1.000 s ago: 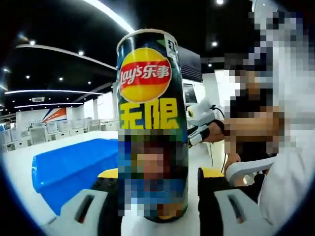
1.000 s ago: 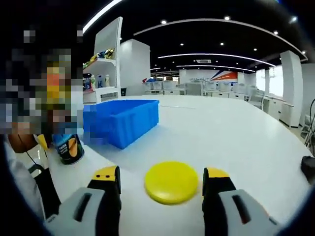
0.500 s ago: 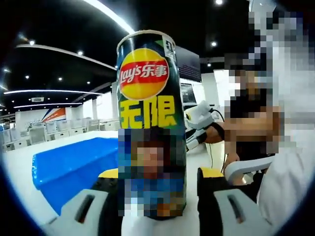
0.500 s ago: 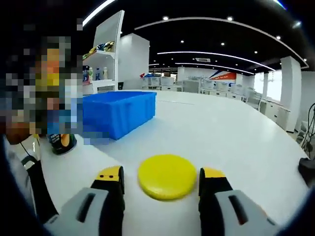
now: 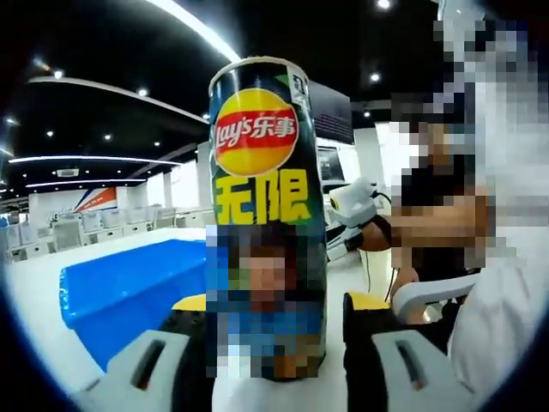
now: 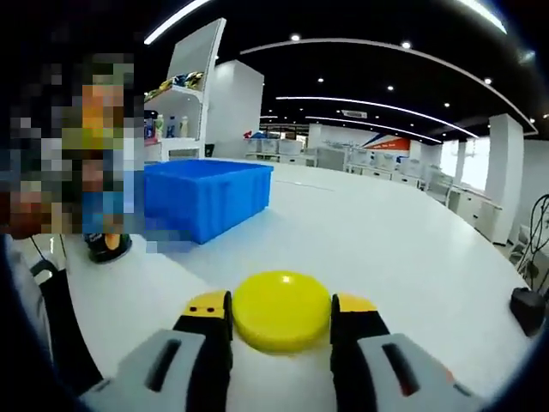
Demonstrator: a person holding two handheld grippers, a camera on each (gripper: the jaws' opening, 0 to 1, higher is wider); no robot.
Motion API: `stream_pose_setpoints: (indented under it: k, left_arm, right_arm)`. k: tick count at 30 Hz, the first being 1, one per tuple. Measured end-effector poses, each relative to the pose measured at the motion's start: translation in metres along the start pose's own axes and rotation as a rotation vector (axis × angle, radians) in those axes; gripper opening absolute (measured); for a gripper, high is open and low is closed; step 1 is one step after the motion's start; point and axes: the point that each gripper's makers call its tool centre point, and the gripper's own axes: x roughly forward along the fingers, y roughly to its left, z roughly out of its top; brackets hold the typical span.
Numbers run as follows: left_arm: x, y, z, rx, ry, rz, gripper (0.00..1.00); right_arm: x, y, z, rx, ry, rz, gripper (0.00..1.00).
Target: Open the lid of the chip container on the table, take out the chips, place them into the box in front of the container, and close the lid
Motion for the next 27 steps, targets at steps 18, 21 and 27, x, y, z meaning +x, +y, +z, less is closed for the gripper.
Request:
stream_pose_setpoints:
  k: [18,21,27]
  left_arm:
    - [-0.016,0.008,0.004,0.006,0.025,0.040,0.59]
    - [-0.019,0.009,0.005,0.002,0.023,0.044,0.59]
    - [-0.023,0.007,0.006,-0.009,0.021,0.041,0.59]
  right_arm:
    - [-0.042,-0.018,0.146,0.168,-0.259,0.069,0.45]
    - [-0.046,-0.009,0.175,0.163,-0.282,0.114,0.45]
    - [-0.047,0.032,0.208,0.105,-0.281,0.237,0.45]
